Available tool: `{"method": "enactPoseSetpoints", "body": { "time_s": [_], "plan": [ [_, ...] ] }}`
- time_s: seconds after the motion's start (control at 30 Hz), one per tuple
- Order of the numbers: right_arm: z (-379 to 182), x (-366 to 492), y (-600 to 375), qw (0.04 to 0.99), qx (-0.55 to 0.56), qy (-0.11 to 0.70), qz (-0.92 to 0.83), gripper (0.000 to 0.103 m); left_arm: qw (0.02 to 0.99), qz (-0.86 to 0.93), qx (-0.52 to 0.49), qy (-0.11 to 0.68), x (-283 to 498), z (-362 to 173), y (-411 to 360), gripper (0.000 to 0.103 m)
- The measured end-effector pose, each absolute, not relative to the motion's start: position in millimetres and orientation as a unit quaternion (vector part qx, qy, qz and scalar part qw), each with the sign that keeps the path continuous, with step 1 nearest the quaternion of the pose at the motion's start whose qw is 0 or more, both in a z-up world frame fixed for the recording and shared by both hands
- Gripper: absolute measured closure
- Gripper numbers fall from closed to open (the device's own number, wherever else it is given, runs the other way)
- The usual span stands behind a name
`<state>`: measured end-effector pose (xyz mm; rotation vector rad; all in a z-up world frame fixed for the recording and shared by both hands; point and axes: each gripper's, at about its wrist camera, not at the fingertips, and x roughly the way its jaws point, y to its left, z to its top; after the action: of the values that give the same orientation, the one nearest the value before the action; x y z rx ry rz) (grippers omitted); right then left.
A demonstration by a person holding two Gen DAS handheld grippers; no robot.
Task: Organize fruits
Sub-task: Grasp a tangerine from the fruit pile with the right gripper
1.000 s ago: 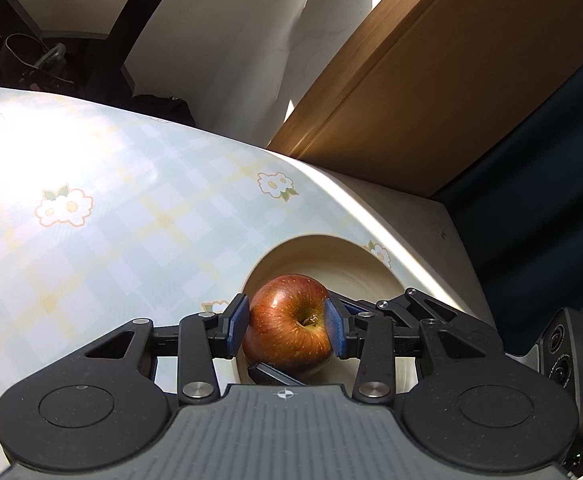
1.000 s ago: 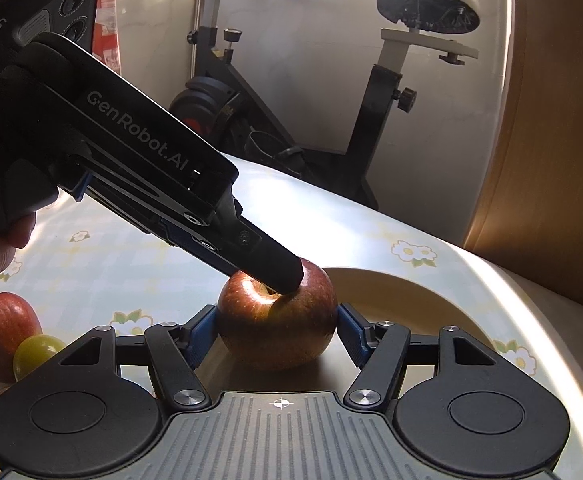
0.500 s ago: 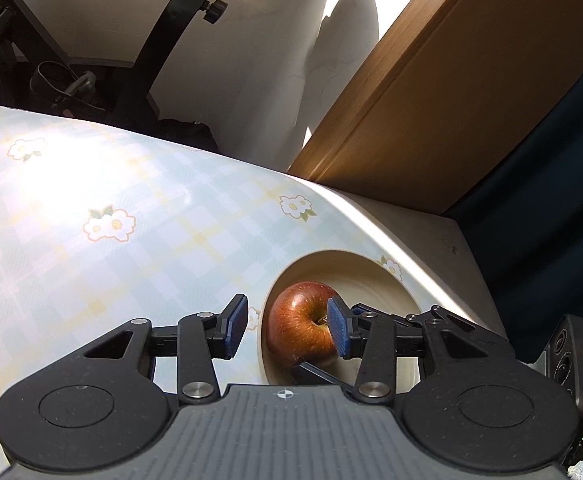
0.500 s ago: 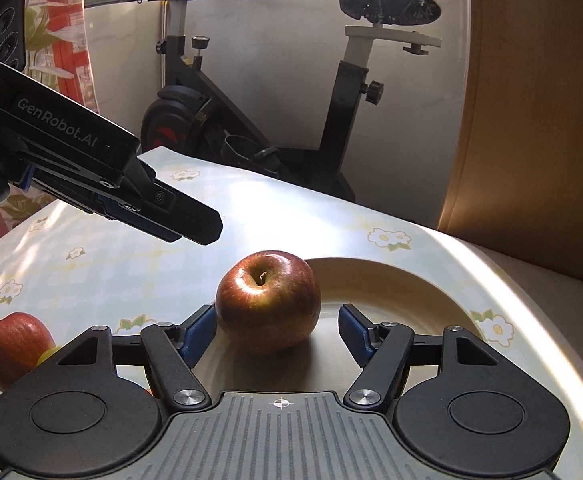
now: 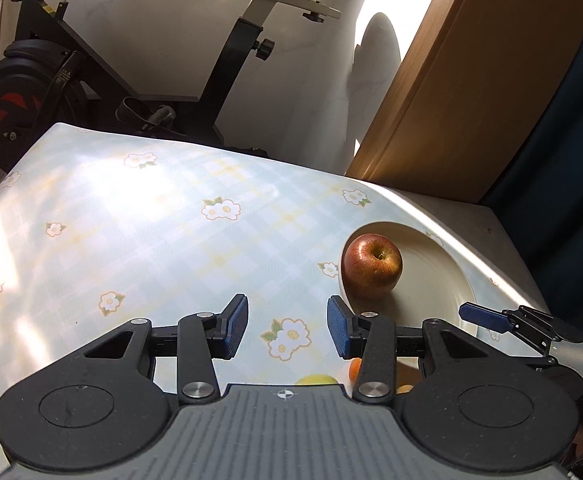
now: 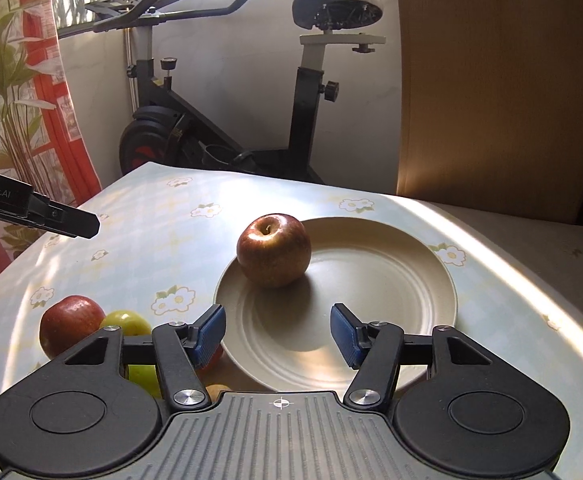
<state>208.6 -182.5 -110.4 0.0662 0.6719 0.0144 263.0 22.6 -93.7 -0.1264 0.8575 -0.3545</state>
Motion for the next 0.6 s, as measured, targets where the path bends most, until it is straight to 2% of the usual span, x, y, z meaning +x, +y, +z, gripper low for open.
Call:
{"method": "enactPoseSetpoints", "body": {
  "time_s": [0.6],
  "plan": [
    [-125,108,-200,0.924,0.039,0.379,-0.015,0.069,0.885,-0.186,-0.057,0.422,190,-118,17,0.057]
  ]
}}
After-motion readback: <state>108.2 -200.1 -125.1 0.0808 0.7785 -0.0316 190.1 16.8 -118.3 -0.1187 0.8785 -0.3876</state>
